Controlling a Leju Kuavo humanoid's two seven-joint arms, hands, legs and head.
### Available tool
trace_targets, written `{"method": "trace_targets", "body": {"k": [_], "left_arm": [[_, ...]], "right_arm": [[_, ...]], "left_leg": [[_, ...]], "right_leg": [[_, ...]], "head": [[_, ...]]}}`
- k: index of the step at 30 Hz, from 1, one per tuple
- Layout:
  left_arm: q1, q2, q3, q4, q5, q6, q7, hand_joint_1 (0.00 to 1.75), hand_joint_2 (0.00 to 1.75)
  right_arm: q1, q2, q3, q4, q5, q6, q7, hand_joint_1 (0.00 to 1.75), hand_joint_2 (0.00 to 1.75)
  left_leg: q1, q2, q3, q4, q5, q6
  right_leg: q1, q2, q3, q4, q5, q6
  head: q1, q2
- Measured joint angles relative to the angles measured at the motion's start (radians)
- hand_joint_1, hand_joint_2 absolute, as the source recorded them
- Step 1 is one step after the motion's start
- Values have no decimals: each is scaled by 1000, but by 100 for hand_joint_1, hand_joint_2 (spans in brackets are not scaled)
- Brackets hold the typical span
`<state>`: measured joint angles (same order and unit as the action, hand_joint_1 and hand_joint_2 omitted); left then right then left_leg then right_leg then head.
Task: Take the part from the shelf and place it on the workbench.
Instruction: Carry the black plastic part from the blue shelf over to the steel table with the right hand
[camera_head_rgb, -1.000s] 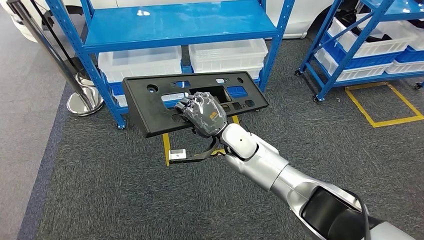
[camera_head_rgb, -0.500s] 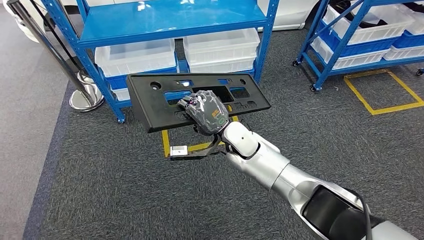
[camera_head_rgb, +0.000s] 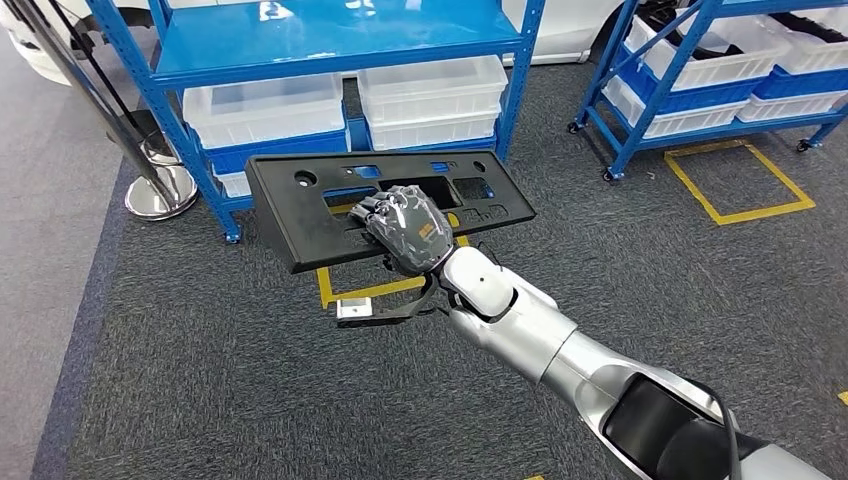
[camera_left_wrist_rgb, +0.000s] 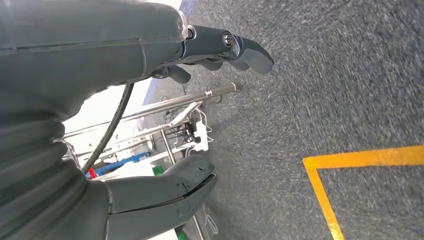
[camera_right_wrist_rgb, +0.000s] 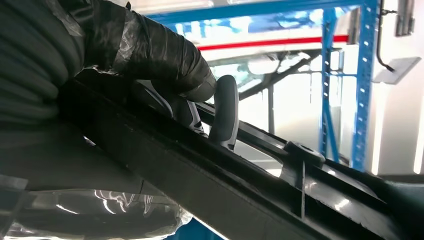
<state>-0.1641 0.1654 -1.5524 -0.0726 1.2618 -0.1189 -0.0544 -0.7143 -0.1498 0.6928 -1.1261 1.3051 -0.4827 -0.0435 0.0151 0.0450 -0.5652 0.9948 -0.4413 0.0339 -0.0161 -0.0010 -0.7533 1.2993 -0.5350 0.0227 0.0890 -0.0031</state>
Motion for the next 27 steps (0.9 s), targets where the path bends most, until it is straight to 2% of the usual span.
{"method": "trace_targets", "body": {"k": [1, 3, 4, 5, 7, 8, 9, 11, 13, 14, 15, 16, 18, 20, 21, 23, 24, 25, 27], "left_arm": [[1, 0, 0, -1, 1, -2, 0, 0, 175], [1, -1, 1, -2, 4, -4, -1, 0, 175], [1, -1, 2, -2, 5, -5, -2, 0, 175], [1, 0, 4, -2, 6, -5, -3, 0, 175], [1, 0, 6, -2, 8, -6, -3, 0, 175], [0, 0, 6, -2, 8, -6, -3, 0, 175], [-1, 0, 7, -2, 8, -6, -4, 0, 175], [0, 0, 7, -2, 9, -7, -4, 0, 175], [3, 0, 7, -2, 9, -7, -4, 0, 175], [3, 0, 7, -2, 9, -7, -4, 0, 175], [4, 0, 7, -2, 9, -7, -4, 0, 175], [4, 0, 7, -2, 9, -7, -4, 0, 175], [4, 1, 7, -2, 9, -7, -4, 0, 175], [3, 2, 8, -2, 10, -7, -4, 0, 175], [3, 3, 8, -2, 10, -7, -5, 0, 175], [1, 2, 8, -3, 10, -8, -5, 0, 175], [1, 1, 8, -3, 10, -8, -5, 0, 175], [0, 1, 8, -4, 10, -8, -5, 0, 175], [2, 2, 8, -4, 10, -8, -5, 0, 175]], "right_arm": [[1, 0, 0, 0, -3, 1, 0, 175, 175], [-2, 0, 0, -1, -7, 1, 0, 175, 175], [-4, 0, 0, -1, -8, 2, 0, 175, 175], [-4, 0, 0, -2, -9, 2, 0, 175, 175], [-3, 0, 0, -2, -10, 3, 0, 175, 175], [-3, 0, 0, -2, -11, 4, 0, 175, 175], [-3, -1, 0, -2, -12, 5, 0, 175, 175], [-4, 1, 0, -3, -12, 5, 0, 175, 175], [-3, 3, 0, -4, -11, 5, 0, 175, 175], [-1, 4, 0, -4, -11, 6, 0, 175, 175], [1, 3, 0, -4, -11, 6, 0, 175, 175], [1, 3, 0, -4, -11, 6, 0, 175, 175], [0, 3, 0, -4, -12, 6, 0, 175, 175], [-2, 4, 0, -4, -13, 7, 0, 175, 175], [-2, 4, 0, -4, -13, 7, 0, 175, 175], [-1, 3, 0, -4, -13, 7, 0, 175, 175], [0, 2, 0, -4, -13, 7, 0, 175, 175], [-1, 2, 0, -4, -13, 7, 0, 175, 175], [-4, 1, 0, -5, -13, 8, 0, 175, 175]], "left_leg": [[1, 7, -1, 4, -1, -2], [-1, 21, -4, 15, -6, -10], [-4, 28, -5, 20, -9, -15], [-7, 35, -7, 24, -11, -20], [-10, 53, -7, 25, -11, -30], [-8, 49, -7, 28, -17, -36], [-6, 35, -12, 42, -30, -41], [-1, -11, -49, 128, -89, -49], [1, -34, -109, 263, -152, -51], [0, -37, -130, 307, -164, -50], [0, -38, -133, 314, -155, -48], [0, -42, -116, 282, -128, -43], [-2, -75, -47, 145, -62, -30], [-3, -108, -1, 49, -35, -22], [-4, -111, 4, 36, -36, -21], [-4, -89, 7, 26, -27, -18], [-1, -77, 8, 19, -20, -13], [2, -64, 9, 11, -14, -9], [3, -39, 5, 6, -7, -2]], "right_leg": [[-1, -6, 30, -47, 27, 1], [3, -39, 105, -184, 75, -3], [6, -53, 129, -231, 87, -9], [10, -61, 138, -254, 87, -16], [13, -45, 134, -256, 89, -31], [12, -36, 132, -258, 92, -38], [10, -26, 130, -261, 96, -45], [6, -8, 126, -264, 105, -58], [8, 14, 118, -263, 110, -64], [10, 26, 114, -262, 113, -64], [12, 38, 111, -261, 115, -64], [13, 51, 110, -260, 117, -63], [15, 75, 107, -257, 121, -57], [13, 97, 101, -254, 127, -47], [11, 107, 96, -255, 132, -40], [8, 125, 90, -258, 140, -26], [9, 117, 84, -251, 135, -20], [12, 95, 72, -228, 117, -16], [13, 35, 24, -122, 51, -8]], "head": [[0, 0], [0, 0], [0, 0], [0, 0], [0, 0], [0, 0], [0, 0], [0, 0], [0, 0], [0, 0], [0, 0], [0, 0], [0, 0], [0, 0], [0, 0], [-1, 0], [0, 0], [2, 0], [5, 0]]}}
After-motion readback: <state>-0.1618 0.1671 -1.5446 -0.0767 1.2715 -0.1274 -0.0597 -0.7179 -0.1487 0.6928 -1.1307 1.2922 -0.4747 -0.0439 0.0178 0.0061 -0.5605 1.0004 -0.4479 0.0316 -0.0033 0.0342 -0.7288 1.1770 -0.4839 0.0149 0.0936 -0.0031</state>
